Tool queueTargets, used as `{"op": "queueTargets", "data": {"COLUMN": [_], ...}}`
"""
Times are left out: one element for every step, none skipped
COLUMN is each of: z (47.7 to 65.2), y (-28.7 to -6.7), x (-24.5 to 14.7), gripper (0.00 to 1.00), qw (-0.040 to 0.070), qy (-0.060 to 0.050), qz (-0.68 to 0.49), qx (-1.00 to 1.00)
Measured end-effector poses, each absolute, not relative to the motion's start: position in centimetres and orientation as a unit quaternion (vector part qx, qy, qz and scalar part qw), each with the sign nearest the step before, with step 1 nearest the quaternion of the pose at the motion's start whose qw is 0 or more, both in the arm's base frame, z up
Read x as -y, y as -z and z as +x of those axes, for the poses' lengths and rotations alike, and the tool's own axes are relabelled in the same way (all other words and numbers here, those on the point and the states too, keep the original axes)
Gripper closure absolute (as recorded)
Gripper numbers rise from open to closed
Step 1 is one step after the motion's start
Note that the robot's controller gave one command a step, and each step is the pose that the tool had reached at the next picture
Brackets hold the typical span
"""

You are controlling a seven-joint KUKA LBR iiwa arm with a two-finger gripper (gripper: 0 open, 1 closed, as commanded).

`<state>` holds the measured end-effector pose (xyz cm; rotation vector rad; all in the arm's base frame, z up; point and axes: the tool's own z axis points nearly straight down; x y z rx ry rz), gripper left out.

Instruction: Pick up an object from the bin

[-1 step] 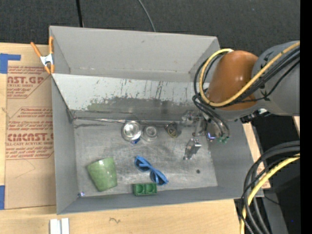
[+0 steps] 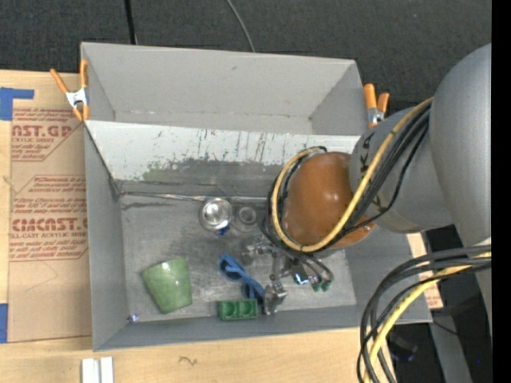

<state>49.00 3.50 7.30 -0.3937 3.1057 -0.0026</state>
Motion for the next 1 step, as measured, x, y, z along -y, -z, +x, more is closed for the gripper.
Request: {"op": "queueTargets", "data": {"z": [48.73], "y": [-7.33], "x": [-3.49], "gripper": [1.00], "qw": [-0.001], "qy": [0.000], "qz": [-0.126], "qx": [-0.992]}}
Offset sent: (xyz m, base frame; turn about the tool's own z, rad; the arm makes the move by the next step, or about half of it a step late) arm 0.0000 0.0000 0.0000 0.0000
